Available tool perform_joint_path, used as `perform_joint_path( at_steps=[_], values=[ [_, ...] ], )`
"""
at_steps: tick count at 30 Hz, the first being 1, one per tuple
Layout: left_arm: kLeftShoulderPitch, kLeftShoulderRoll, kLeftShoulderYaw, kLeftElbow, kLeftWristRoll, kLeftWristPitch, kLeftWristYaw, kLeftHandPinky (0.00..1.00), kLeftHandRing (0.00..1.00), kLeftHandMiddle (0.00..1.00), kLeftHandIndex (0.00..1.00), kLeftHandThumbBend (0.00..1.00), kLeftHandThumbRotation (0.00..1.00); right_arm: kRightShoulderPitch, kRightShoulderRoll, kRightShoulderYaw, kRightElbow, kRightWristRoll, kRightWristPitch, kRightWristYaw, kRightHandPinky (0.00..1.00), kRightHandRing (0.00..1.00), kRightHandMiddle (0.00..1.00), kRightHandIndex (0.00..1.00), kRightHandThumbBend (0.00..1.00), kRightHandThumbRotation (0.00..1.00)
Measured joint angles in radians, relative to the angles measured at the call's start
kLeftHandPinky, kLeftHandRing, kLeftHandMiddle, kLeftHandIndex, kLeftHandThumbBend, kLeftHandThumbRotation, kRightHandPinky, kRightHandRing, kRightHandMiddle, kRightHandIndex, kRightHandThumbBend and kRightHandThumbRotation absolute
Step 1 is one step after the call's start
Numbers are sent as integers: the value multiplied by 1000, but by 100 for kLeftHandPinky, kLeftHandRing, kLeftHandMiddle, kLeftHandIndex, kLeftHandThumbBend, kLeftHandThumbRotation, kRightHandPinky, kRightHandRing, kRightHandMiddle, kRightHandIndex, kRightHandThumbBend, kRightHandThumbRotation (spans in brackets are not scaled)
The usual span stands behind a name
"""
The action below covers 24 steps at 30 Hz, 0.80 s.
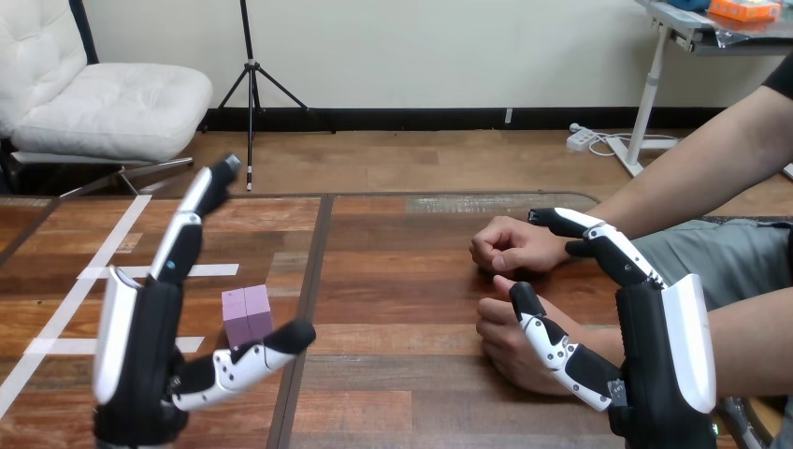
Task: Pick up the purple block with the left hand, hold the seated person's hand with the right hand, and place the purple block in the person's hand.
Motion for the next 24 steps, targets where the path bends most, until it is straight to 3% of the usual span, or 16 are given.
perform_joint_path(
  at_steps=[6,17,24],
  values=[
    [1,30,12,-41,33,52,14,95,97,97,95,78,65,0,0,0,0,2,1,1,70,76,76,72,38,8],
    [15,92,55,-154,239,216,74,100,100,100,98,74,74,0,2,3,0,2,10,3,70,76,77,72,38,8],
    [22,167,50,-195,329,327,78,100,100,100,99,73,75,0,2,4,1,1,10,3,70,75,77,72,38,8]
  ],
)
